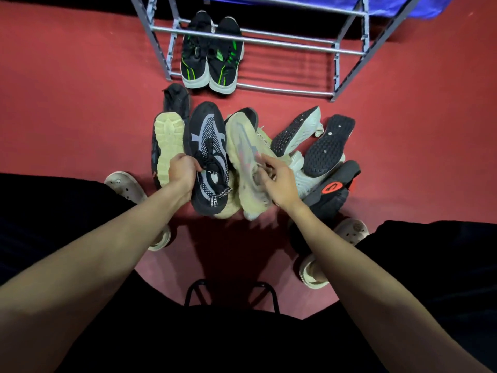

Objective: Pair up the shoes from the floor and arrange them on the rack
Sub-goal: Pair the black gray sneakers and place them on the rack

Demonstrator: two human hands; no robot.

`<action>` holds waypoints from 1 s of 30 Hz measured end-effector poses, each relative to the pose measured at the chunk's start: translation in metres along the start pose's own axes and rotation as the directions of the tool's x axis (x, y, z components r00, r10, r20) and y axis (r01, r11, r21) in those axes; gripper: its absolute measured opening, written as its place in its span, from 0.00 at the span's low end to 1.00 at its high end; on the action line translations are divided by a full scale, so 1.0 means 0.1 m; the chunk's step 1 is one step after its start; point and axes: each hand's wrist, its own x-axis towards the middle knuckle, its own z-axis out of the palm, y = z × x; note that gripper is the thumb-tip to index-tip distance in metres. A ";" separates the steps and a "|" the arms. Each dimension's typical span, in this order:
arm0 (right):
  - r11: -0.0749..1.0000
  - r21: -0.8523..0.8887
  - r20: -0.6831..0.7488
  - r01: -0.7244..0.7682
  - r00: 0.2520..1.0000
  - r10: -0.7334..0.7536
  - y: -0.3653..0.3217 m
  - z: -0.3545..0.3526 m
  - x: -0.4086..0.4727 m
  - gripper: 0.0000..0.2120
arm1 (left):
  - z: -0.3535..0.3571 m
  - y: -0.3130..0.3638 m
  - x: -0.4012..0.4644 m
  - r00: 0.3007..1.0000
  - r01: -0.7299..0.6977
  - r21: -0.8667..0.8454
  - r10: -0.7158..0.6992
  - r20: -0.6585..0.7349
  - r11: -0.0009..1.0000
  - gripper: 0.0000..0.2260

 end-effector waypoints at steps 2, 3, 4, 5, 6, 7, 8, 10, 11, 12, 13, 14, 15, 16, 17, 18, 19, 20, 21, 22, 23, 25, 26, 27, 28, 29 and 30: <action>0.994 -0.106 -0.042 -0.011 0.999 0.006 0.16 -0.12 -0.10 0.18 | 0.02 0.03 -0.05 0.999 -0.036 0.012 0.037 -0.039 0.999 0.10; 0.989 -0.140 -0.063 -0.051 0.997 0.043 0.25 -0.17 -0.18 0.17 | 0.05 0.04 -0.08 0.998 -0.058 0.021 0.058 -0.038 0.998 0.10; 0.981 -0.169 -0.084 -0.097 0.993 0.084 0.34 -0.20 -0.26 0.16 | 0.07 0.04 -0.12 0.997 -0.072 0.027 0.072 -0.022 0.997 0.08; 0.968 -0.201 -0.106 -0.149 0.986 0.129 0.42 -0.23 -0.34 0.16 | 0.10 0.05 -0.15 0.997 -0.072 0.031 0.073 -0.006 0.997 0.08; 0.952 -0.234 -0.131 -0.198 0.976 0.172 0.50 -0.26 -0.42 0.14 | 0.14 0.03 -0.16 0.997 -0.079 0.032 0.078 0.018 0.996 0.14; 0.933 -0.266 -0.158 -0.244 0.965 0.208 0.57 -0.30 -0.50 0.12 | 0.18 0.01 -0.19 0.995 -0.086 0.040 0.084 0.054 0.995 0.18; 0.912 -0.292 -0.188 -0.287 0.952 0.240 0.64 -0.34 -0.58 0.11 | 0.23 -0.02 -0.21 0.992 -0.094 0.055 0.089 0.088 0.994 0.15; 0.870 -0.307 -0.241 -0.385 0.916 0.320 0.78 -0.44 -0.72 0.09 | 0.35 -0.09 -0.28 0.984 -0.108 0.097 0.093 0.150 0.989 0.07; 0.846 -0.295 -0.260 -0.444 0.889 0.376 0.87 -0.49 -0.77 0.10 | 0.42 -0.09 -0.35 0.978 -0.120 0.119 0.097 0.182 0.986 0.05; 0.817 -0.275 -0.272 -0.507 0.856 0.440 0.95 -0.54 -0.81 0.11 | 0.49 -0.10 -0.40 0.972 -0.135 0.145 0.103 0.210 0.980 0.05; 0.783 -0.245 -0.270 -0.571 0.816 0.511 1.05 -0.58 -0.84 0.12 | 0.55 -0.09 -0.46 0.965 -0.148 0.172 0.105 0.241 0.974 0.06; 0.748 -0.202 -0.260 -0.632 0.771 0.582 1.14 -0.62 -0.86 0.13 | 0.63 -0.08 -0.51 0.957 -0.155 0.195 0.098 0.274 0.968 0.06; 0.711 -0.142 -0.236 -0.689 0.721 0.652 1.23 -0.66 -0.88 0.14 | 0.71 -0.09 -0.51 0.949 -0.153 0.207 0.085 0.305 0.966 0.07; 0.670 -0.072 -0.201 -0.739 0.669 0.716 1.31 -0.68 -0.89 0.15 | 0.79 -0.10 -0.49 0.942 -0.150 0.217 0.073 0.326 0.965 0.08; 0.631 -0.020 -0.166 -0.776 0.625 0.763 1.39 -0.70 -0.91 0.16 | 0.86 -0.11 -0.48 0.935 -0.147 0.222 0.063 0.349 0.964 0.08; 0.600 0.011 -0.130 -0.800 0.594 0.794 1.47 -0.69 -0.91 0.17 | 0.93 -0.13 -0.44 0.930 -0.150 0.233 0.057 0.362 0.961 0.09; 0.576 0.021 -0.095 -0.817 0.572 0.814 1.52 -0.68 -0.92 0.18 | 0.98 -0.16 -0.41 0.926 -0.152 0.244 0.052 0.373 0.958 0.10; 0.558 0.023 -0.067 -0.830 0.555 0.829 1.57 -0.66 -0.92 0.19 | 1.02 -0.18 -0.40 0.924 -0.154 0.256 0.047 0.380 0.954 0.10; 0.542 0.026 -0.048 -0.840 0.541 0.840 1.61 -0.63 -0.91 0.21 | 1.06 -0.19 -0.42 0.921 -0.157 0.268 0.043 0.387 0.951 0.10; 0.526 0.042 -0.039 -0.849 0.525 0.850 1.63 -0.60 -0.89 0.25 | 1.08 -0.20 -0.43 0.920 -0.157 0.280 0.037 0.391 0.947 0.10; 0.510 0.067 -0.031 -0.857 0.509 0.860 1.62 -0.57 -0.88 0.30 | 1.10 -0.24 -0.44 0.919 -0.151 0.285 0.029 0.392 0.946 0.10; 0.452 0.179 -0.005 -0.874 0.459 0.889 1.63 -0.50 -0.83 0.42 | 1.12 -0.33 -0.44 0.923 -0.116 0.274 0.001 0.385 0.955 0.10; 0.416 0.238 0.004 -0.878 0.429 0.903 1.65 -0.46 -0.80 0.46 | 1.12 -0.38 -0.43 0.926 -0.095 0.268 -0.014 0.377 0.959 0.11; 0.383 0.277 0.008 -0.881 0.401 0.916 1.68 -0.44 -0.78 0.47 | 1.12 -0.42 -0.41 0.929 -0.080 0.261 -0.023 0.369 0.962 0.11; 0.369 0.292 0.001 -0.882 0.386 0.922 1.75 -0.41 -0.77 0.47 | 1.11 -0.45 -0.40 0.931 -0.065 0.262 -0.036 0.362 0.963 0.11; 0.375 0.285 0.011 -0.882 0.394 0.919 1.79 -0.43 -0.78 0.44 | 1.10 -0.48 -0.39 0.931 -0.057 0.254 -0.041 0.362 0.965 0.11; 0.381 0.294 0.045 -0.877 0.411 0.911 1.79 -0.47 -0.79 0.38 | 1.09 -0.49 -0.40 0.931 -0.044 0.248 -0.050 0.361 0.968 0.10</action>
